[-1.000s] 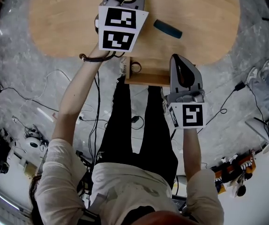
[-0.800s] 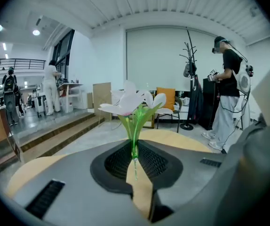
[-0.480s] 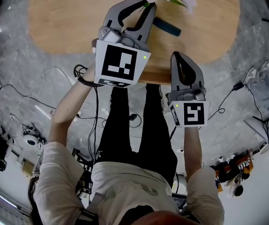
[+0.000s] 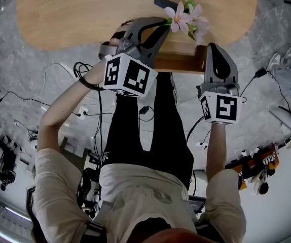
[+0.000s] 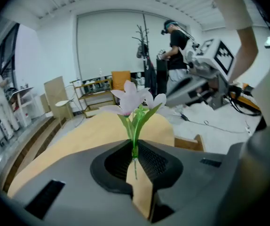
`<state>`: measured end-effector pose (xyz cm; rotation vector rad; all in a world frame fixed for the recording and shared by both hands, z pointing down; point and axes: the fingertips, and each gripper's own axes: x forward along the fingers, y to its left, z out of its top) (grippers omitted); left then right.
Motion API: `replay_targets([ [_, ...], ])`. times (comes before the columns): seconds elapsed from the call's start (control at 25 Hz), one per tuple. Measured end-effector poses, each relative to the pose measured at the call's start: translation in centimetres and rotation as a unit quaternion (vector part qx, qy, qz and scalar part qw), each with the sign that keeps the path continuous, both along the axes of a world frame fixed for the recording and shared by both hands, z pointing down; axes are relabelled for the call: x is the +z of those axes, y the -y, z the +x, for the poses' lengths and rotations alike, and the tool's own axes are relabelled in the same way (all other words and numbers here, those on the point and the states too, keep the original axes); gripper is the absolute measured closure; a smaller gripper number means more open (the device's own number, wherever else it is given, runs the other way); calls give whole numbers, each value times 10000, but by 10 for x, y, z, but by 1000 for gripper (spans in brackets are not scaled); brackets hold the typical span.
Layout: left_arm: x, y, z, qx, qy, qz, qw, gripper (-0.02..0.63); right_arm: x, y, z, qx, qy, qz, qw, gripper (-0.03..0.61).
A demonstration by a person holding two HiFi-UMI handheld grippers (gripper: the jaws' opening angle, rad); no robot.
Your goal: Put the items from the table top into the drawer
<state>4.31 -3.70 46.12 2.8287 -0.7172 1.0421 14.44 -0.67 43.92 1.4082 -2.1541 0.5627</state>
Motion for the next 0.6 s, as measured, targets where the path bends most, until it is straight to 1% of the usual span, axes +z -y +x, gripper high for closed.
replay_targets([
  [0.08, 20, -30, 7, 425, 236, -151, 9987, 565, 4, -5, 14, 97, -128, -53, 9999, 577],
  [0.2, 59, -79, 18, 942, 557, -591, 9922, 565, 8, -14, 25, 66, -255, -146, 9995, 577],
  [0.28, 89, -109, 21, 1211, 808, -875, 9855, 565, 13, -19, 23, -54, -325, -197, 9993, 577],
  [0.36, 121, -130, 21, 1385, 1049, -1144, 9781, 565, 21, -21, 15, -243, -382, -235, 9987, 577],
  [0.44, 151, -146, 22, 1604, 1336, -1261, 9698, 565, 27, -23, 9, -403, -376, -275, 9981, 577],
  [0.52, 172, -156, 24, 1810, 1618, -1316, 9611, 565, 27, -28, 7, -444, -311, -315, 9980, 577],
  [0.6, 187, -160, 26, 1865, 1774, -1454, 9553, 565, 24, -32, 6, -445, -242, -312, 9982, 577],
])
